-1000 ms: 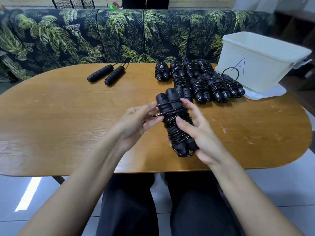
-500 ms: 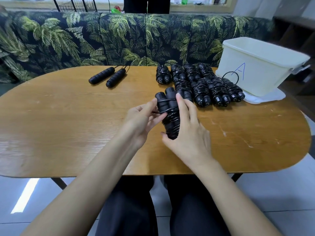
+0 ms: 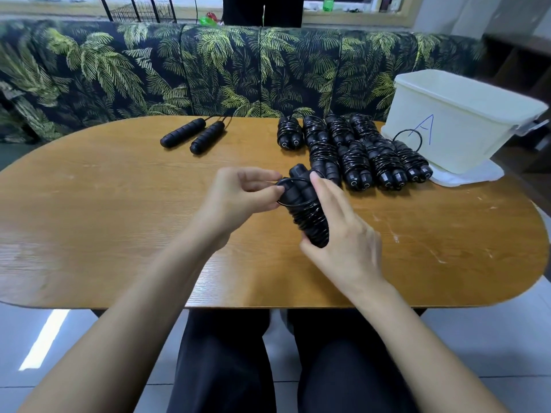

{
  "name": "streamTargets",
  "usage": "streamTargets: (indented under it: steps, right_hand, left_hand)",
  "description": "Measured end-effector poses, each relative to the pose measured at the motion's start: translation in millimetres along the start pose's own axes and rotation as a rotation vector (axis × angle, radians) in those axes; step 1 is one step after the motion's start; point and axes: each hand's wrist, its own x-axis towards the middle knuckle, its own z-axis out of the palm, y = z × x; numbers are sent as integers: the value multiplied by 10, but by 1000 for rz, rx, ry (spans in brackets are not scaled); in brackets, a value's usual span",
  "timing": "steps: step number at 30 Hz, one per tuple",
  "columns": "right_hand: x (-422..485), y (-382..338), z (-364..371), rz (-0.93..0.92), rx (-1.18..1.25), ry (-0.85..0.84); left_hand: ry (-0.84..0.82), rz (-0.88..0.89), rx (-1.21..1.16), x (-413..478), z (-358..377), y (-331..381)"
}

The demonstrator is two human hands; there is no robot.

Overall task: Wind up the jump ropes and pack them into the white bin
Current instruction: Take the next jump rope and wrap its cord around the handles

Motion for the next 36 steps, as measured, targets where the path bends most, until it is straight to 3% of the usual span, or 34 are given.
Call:
streamTargets:
  steps: [6, 10, 15, 29, 36]
  right_hand:
    - [-9, 8, 150, 32, -146, 27]
    - [-7, 53, 199, 29, -98, 51]
    - [9, 80, 132, -2, -84, 73]
    - [-5, 175, 65, -169, 87, 185]
    - [14, 253, -25, -242, 224, 98]
  left_hand:
    - [129, -55, 108, 69, 111, -118]
    - [140, -65, 76, 67, 161, -156]
    - [132, 63, 124, 57, 158, -160]
    - [6, -54, -87, 57, -3, -31]
    - [-170, -184, -146, 75, -133, -54]
